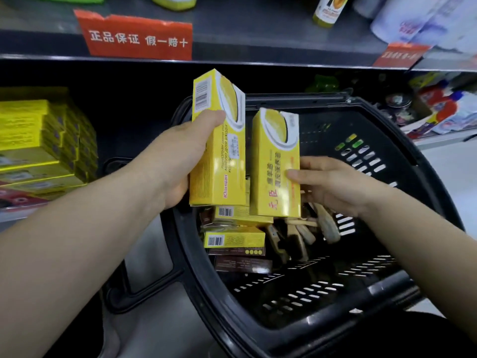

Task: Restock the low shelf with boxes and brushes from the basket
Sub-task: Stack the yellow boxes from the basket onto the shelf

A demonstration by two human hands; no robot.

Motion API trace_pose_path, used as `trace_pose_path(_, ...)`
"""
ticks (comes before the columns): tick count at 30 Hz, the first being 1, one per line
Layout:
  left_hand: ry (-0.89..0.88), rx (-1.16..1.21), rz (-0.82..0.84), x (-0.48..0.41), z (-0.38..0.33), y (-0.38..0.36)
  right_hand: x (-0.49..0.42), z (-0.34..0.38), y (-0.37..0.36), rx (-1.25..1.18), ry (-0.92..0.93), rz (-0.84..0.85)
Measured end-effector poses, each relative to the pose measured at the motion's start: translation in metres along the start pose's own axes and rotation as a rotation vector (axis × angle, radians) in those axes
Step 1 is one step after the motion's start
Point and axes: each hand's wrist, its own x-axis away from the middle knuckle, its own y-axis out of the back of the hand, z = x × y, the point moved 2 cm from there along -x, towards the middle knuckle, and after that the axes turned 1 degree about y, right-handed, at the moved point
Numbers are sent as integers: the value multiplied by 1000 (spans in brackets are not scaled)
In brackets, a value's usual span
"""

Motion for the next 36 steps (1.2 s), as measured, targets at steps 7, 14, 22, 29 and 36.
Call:
trace_pose_path(7, -26, 24, -35, -8, 13, 9, 13, 15, -18, -224, 57, 73)
trace_pose_path(14, -18, 18, -5, 2, 27, -2, 9, 15, -37, -184, -6, -4)
trace_pose_path(22, -88, -103, 79, 9, 32, -6, -1, 14, -57, -163, -16, -226)
trace_pose_path(29, -64, -39, 24, 5, 31, -1, 2, 18, -32, -745, 77, 42)
trace_pose_path(36, -62, -34, -1, 5, 29, 2, -6, 12, -39, -518, 53, -104)
